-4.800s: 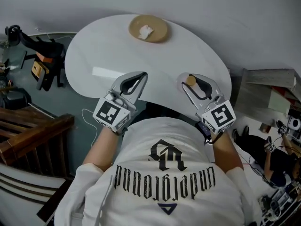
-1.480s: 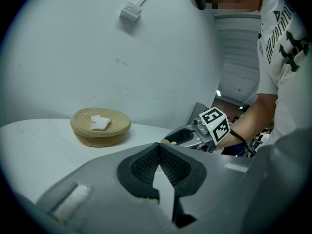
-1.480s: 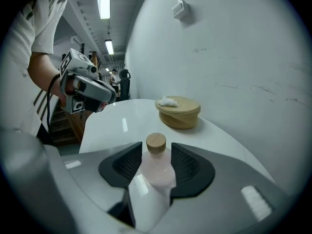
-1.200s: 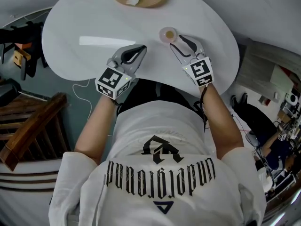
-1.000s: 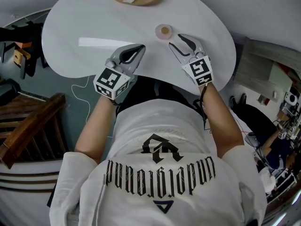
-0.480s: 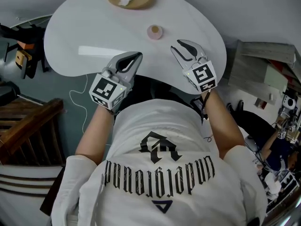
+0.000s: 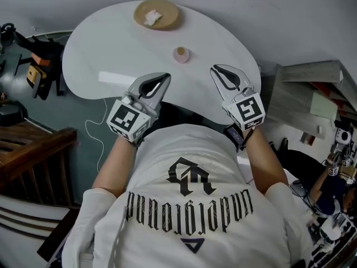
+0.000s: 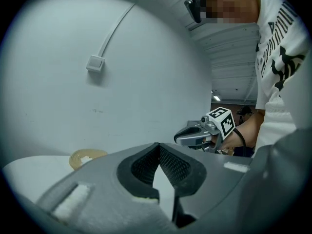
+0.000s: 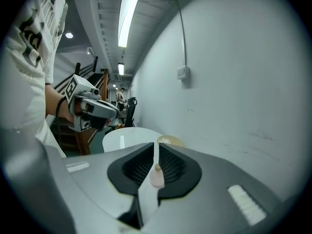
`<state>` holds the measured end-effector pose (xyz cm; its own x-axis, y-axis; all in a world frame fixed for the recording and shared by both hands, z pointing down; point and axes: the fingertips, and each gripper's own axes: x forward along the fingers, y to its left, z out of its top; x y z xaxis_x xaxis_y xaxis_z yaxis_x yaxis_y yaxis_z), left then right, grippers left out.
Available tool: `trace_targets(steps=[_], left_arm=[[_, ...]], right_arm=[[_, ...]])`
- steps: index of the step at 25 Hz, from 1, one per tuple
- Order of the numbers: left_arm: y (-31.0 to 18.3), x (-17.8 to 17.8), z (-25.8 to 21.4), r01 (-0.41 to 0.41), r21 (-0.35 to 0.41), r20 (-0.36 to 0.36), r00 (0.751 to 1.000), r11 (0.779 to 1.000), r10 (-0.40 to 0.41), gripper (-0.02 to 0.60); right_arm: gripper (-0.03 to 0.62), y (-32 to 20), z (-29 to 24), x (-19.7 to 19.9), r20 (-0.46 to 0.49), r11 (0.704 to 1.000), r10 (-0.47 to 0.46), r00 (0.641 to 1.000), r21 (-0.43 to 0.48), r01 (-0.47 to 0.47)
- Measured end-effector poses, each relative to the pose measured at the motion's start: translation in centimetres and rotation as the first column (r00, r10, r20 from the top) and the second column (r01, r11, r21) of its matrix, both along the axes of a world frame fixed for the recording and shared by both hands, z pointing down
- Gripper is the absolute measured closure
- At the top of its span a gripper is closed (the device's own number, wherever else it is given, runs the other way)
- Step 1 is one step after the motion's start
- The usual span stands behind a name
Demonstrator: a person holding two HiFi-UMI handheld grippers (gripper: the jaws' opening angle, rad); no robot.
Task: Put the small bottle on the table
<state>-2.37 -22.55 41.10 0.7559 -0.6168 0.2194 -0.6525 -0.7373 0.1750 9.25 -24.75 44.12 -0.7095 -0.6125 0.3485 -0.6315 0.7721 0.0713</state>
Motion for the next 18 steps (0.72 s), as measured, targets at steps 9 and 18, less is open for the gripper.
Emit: trace_targets(steps=[9,18], left_arm=[[2.3,0.3,-4.5,0.058,0.056,-0.042,0.998,0.997,-0.056,0.575],[5.2,0.1,-6.3,0.161,0.063,-0.041,0.986,0.985,-0.159,0.575]], right_arm=[[0.591,2.9,-5.4,2.1,0.041,0.992,0.006,0.999,0.122,-0.011],[0.591,4.9,-6.8,3.5,0.061,0.991,-0.044,0.997,0.13,0.036]])
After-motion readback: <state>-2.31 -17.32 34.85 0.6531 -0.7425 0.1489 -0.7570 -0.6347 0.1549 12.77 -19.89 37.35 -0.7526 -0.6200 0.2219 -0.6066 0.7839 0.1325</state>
